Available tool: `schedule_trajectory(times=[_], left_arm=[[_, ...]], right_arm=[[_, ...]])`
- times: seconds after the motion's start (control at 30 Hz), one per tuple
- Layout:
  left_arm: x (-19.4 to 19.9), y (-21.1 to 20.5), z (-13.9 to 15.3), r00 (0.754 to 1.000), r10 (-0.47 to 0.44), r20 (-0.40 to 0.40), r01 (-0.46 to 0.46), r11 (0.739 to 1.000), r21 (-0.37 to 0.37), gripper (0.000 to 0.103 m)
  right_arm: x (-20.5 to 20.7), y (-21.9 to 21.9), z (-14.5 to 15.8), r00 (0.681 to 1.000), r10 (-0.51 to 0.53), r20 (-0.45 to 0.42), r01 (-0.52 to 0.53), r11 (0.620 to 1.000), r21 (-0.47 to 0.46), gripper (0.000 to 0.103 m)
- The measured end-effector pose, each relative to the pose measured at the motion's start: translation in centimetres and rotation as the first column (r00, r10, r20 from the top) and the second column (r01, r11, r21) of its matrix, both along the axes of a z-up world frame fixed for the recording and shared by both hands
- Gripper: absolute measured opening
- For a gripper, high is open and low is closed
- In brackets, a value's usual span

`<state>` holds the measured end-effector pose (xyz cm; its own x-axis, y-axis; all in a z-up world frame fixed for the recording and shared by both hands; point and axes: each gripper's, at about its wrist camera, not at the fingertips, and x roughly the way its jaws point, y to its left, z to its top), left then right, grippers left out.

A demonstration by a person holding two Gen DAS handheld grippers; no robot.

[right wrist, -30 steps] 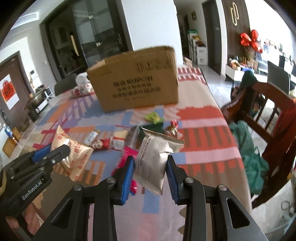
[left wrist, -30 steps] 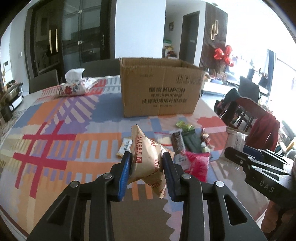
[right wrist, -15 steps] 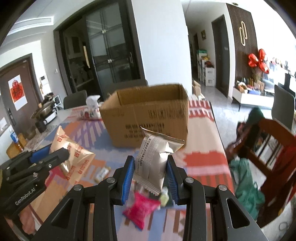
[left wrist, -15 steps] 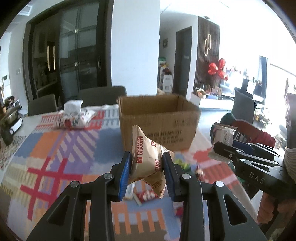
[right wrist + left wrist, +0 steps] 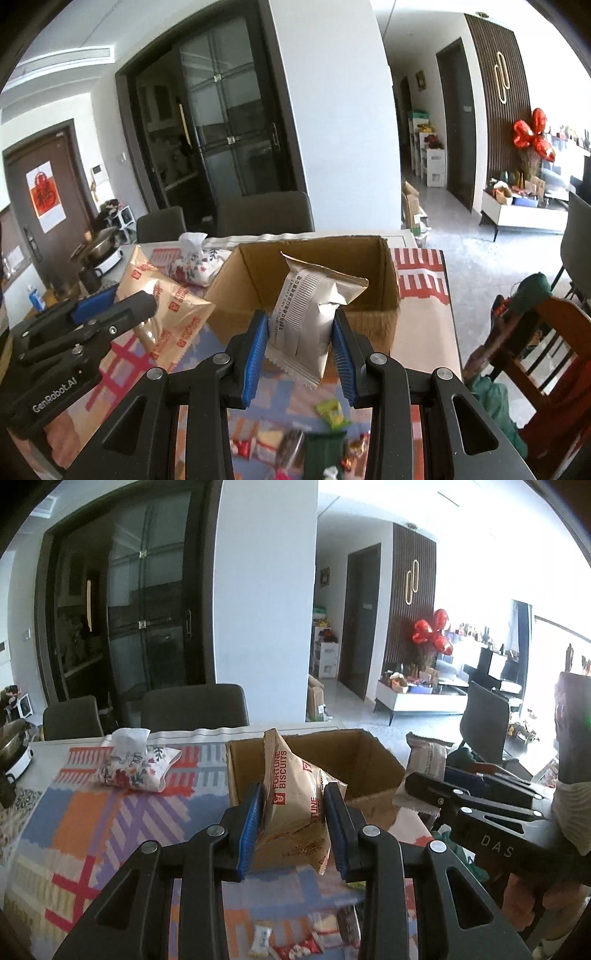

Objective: Organize snacks
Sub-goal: 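Carry both packets over the cardboard box and open both grippers to drop them, then move both tools back over the remaining snacks on the table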

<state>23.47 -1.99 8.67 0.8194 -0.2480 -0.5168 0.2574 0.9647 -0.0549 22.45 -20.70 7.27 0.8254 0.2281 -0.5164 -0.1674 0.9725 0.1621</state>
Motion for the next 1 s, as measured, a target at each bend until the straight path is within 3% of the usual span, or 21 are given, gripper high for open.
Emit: schedule_trajectory(times=[0.2, 0.57, 0.63, 0.77, 0.87, 1.0], left_arm=[[4.0, -0.3, 0.3, 0.998, -0.015, -0.055, 0.016, 1.0, 0.015, 0.034], [10.7, -2.0, -1.7, 0.983, -0.029, -0.183, 0.032, 0.999, 0.016, 0.034], [11.5, -2.1, -2.1, 0.982, -0.013, -0.191, 0.017, 1.0, 0.018, 0.037], [12.3, -2.1, -2.6, 0.979, 0.018, -0.204, -0.011, 0.999, 0.039, 0.055], [11.6, -1.8, -2.3, 0.981, 0.022, -0.193, -0.015, 0.999, 0.036, 0.061], [9.5, -1.2, -1.7, 0.986, 0.042, -0.161, -0.034, 0.998, 0.051, 0.065]], right_arm=[[3.4, 0.2, 1.4, 1.0, 0.001, -0.015, -0.001, 0.999, -0.037, 0.036], [10.0, 0.0, -0.7, 0.982, 0.036, -0.184, -0.041, 0.999, -0.022, 0.036], [10.7, -0.2, -1.1, 0.98, 0.029, -0.198, -0.036, 0.999, -0.028, 0.036], [11.2, 0.0, -1.6, 0.979, 0.016, -0.203, -0.027, 0.998, -0.05, 0.037], [11.2, 0.3, -1.6, 0.982, -0.014, -0.19, -0.002, 0.996, -0.085, 0.058], [9.9, 0.5, -1.2, 0.987, -0.01, -0.158, -0.009, 0.993, -0.114, 0.058]])
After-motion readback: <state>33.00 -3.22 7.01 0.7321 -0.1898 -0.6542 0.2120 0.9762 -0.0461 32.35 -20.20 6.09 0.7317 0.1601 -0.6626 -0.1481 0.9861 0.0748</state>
